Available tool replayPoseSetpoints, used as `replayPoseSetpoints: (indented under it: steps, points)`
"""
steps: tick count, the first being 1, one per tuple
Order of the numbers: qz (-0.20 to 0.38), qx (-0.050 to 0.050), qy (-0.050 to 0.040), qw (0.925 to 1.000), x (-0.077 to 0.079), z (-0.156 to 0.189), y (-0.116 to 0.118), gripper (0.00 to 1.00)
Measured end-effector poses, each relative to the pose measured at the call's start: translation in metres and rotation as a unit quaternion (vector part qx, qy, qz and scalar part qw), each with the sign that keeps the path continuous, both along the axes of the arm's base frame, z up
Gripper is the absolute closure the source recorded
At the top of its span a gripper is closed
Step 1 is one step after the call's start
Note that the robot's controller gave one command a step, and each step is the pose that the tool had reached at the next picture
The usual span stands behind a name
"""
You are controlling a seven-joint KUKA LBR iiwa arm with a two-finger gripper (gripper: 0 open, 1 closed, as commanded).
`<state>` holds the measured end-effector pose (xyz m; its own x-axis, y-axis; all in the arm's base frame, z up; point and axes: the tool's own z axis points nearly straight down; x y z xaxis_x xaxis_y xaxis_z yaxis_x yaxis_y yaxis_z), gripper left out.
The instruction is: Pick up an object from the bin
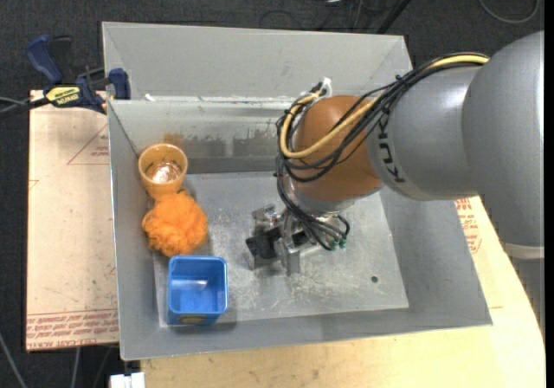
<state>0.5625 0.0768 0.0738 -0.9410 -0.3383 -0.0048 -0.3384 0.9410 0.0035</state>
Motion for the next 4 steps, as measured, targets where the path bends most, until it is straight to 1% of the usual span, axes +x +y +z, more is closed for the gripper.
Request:
replayPoseSetpoints:
  steps: [1,2,3,4]
  points:
    - [0.0,0.0,0.0,1.0,0.0,0.0,0.0,1.0]
    - [0.004,0.001,-0.0003,1.0,0.002,0.042,0.003,1.0]
    - [0.008,0.0,0.0001,1.0,0.001,0.102,0.008,0.0]
    - [0.012,0.0,-0.0003,0.9999,0.0,0.163,0.013,0.0]
